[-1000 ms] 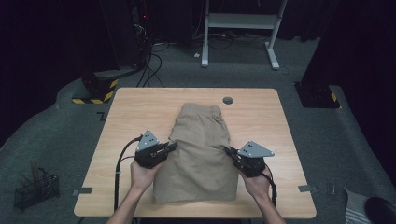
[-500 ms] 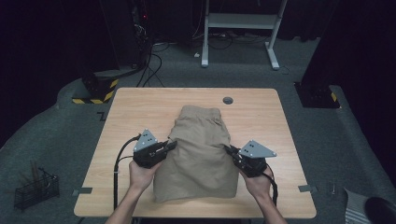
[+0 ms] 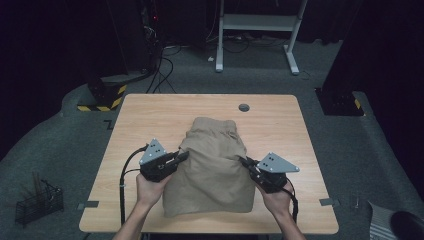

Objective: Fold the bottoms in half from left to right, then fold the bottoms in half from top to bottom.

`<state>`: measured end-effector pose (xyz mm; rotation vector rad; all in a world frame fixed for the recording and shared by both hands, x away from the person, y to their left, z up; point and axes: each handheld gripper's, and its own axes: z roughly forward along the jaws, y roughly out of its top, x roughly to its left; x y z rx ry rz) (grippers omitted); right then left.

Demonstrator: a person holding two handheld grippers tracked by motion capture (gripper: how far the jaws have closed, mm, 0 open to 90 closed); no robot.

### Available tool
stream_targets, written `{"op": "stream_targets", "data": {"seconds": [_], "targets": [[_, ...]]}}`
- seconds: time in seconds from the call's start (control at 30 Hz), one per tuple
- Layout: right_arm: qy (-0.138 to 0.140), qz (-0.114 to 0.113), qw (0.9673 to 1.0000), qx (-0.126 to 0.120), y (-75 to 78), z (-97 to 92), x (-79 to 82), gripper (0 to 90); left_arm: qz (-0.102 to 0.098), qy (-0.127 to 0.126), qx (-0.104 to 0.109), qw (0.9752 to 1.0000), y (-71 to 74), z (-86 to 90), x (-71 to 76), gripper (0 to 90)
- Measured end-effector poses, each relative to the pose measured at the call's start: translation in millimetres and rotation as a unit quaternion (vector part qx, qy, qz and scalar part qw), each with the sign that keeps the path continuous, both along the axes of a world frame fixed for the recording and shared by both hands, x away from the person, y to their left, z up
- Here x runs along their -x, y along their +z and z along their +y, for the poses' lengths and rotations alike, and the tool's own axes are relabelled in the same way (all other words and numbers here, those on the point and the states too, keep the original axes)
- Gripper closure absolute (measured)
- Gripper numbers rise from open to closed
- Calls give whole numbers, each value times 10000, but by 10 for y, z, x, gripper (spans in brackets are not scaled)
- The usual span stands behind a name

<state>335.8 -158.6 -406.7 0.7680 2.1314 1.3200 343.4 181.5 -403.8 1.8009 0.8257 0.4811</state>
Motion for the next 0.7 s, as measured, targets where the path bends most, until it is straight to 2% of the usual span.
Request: {"op": "stream_targets", "data": {"seconds": [0.7], "targets": [[114,-77,9999,-16,64,-10,129,880,-77,-80,-2,9999,85,-27,87,829]]}}
